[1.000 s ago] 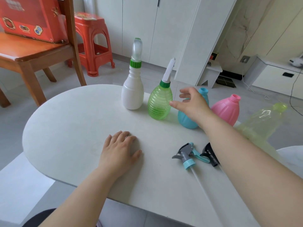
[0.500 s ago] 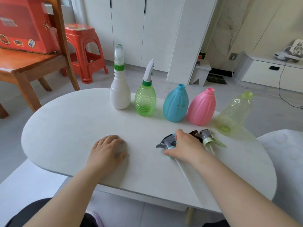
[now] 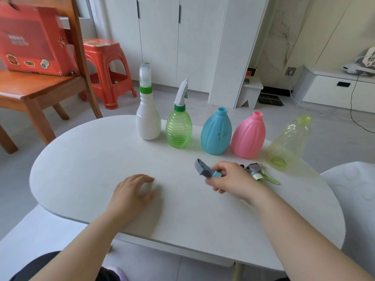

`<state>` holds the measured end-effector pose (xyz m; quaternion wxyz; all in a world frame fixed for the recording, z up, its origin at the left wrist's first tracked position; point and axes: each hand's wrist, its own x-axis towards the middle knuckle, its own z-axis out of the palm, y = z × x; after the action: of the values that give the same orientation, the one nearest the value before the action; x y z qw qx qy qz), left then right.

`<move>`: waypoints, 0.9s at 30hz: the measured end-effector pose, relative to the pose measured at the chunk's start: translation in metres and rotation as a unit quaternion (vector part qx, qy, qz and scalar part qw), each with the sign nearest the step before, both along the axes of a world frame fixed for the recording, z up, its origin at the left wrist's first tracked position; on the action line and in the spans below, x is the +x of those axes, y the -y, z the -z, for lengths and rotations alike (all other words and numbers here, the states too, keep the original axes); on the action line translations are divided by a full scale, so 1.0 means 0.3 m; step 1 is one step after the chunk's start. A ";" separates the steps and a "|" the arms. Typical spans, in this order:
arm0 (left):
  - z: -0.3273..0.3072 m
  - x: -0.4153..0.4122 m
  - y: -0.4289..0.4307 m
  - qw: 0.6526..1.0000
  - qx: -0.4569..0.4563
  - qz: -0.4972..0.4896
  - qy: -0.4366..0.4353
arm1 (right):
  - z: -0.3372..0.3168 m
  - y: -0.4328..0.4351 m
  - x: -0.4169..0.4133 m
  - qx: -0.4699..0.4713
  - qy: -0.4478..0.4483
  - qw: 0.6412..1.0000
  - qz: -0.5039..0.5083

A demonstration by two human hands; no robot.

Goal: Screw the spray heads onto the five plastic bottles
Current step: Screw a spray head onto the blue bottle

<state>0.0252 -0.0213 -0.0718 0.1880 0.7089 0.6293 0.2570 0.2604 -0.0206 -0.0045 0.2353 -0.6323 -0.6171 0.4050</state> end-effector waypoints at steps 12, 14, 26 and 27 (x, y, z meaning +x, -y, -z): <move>-0.179 0.393 -0.307 0.984 -0.006 0.072 0.162 | -0.012 -0.008 0.226 0.021 -0.375 0.924 0.070; -0.180 0.450 -0.358 0.982 -0.020 0.056 0.178 | -0.009 -0.023 0.257 0.030 -0.407 0.910 0.067; -0.091 0.543 -0.481 0.951 -0.069 0.069 0.292 | 0.034 -0.087 0.299 0.086 -0.428 0.898 0.061; -0.094 0.545 -0.490 0.954 -0.067 0.072 0.285 | 0.037 -0.084 0.299 0.086 -0.425 0.899 0.062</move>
<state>0.1887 0.1257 -0.0437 0.4241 0.6352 0.5129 0.3918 0.3501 0.0047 -0.0156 0.5533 -0.4144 -0.4509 0.5647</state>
